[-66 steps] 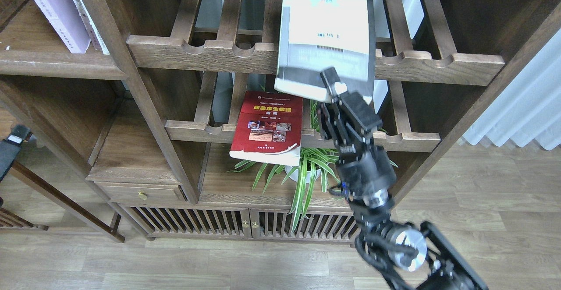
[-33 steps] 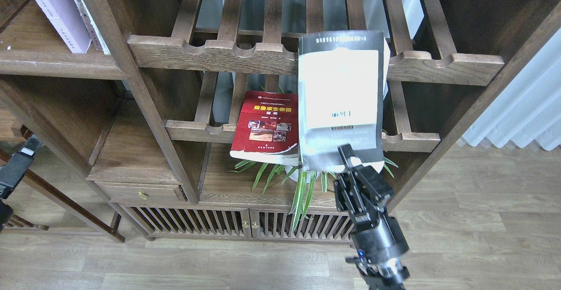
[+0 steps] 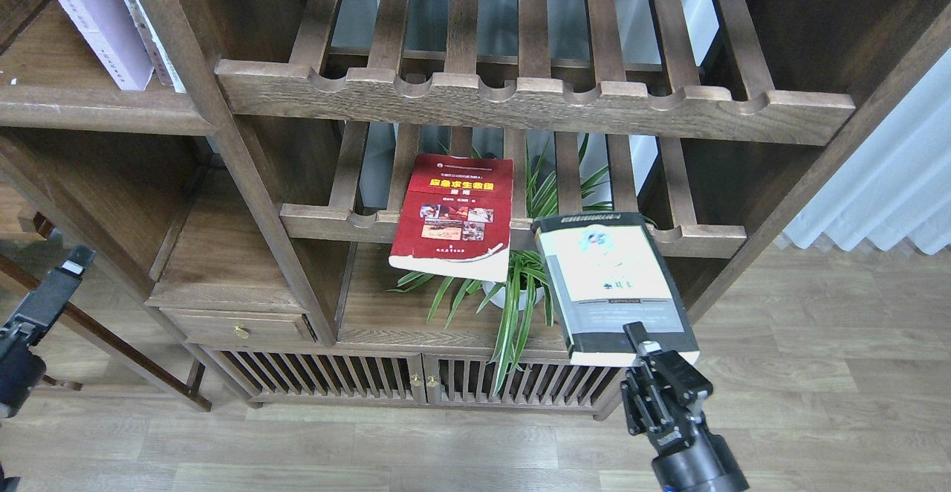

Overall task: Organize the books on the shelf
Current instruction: 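Grasp the white book with the right gripper and pull it down, then lower the white book and pass it to the left gripper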

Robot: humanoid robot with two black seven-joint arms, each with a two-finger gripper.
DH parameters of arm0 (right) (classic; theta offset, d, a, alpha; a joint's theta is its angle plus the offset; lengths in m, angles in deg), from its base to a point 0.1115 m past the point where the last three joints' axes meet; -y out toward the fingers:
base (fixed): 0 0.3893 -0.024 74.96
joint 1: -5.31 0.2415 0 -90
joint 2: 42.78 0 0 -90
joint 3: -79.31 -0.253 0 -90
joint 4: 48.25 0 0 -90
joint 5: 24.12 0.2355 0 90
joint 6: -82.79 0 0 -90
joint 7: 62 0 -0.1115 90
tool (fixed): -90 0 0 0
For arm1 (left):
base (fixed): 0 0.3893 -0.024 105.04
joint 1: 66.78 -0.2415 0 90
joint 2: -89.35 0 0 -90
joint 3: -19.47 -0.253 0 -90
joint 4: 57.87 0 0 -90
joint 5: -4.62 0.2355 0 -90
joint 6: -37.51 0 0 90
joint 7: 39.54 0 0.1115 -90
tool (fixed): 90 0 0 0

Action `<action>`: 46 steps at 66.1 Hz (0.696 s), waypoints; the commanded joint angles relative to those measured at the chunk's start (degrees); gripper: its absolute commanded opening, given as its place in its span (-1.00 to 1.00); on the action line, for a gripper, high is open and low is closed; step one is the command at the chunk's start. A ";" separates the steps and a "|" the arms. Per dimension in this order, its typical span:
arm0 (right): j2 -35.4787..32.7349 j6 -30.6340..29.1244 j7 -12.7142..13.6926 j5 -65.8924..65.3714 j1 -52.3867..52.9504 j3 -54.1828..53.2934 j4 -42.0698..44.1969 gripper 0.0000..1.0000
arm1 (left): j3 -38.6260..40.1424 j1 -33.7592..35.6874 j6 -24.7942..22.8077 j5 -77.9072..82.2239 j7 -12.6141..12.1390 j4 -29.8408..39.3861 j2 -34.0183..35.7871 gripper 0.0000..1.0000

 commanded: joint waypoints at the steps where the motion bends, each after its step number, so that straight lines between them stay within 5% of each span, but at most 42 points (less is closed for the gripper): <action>1: -1.49 0.00 -0.05 1.78 -0.29 -0.04 1.29 -0.92 | -0.12 -0.20 0.00 0.06 -0.01 -0.25 -0.23 1.00; 46: -2.90 0.00 0.66 3.11 3.75 6.55 13.34 -0.91 | -12.33 -4.42 0.00 -0.29 0.17 -0.61 -1.11 1.00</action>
